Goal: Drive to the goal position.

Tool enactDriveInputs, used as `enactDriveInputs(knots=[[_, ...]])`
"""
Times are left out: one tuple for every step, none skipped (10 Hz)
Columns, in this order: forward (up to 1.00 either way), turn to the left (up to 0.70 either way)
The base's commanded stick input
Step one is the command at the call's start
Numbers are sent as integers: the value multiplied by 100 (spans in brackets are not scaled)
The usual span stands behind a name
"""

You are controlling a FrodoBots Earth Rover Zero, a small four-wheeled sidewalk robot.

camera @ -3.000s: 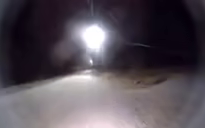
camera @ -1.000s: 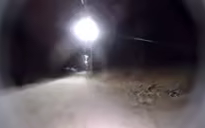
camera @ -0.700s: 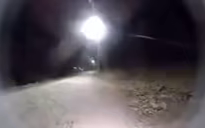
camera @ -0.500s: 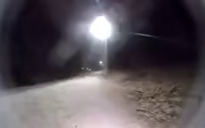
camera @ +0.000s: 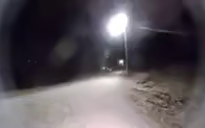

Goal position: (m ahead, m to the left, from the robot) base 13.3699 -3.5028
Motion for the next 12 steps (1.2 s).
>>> enactDriveInputs(knots=[[100, 9], [100, 29], [100, 35], [100, 35], [100, 3], [100, 0], [100, -5], [100, -28], [100, -37], [100, -7], [100, 0], [100, 0]])
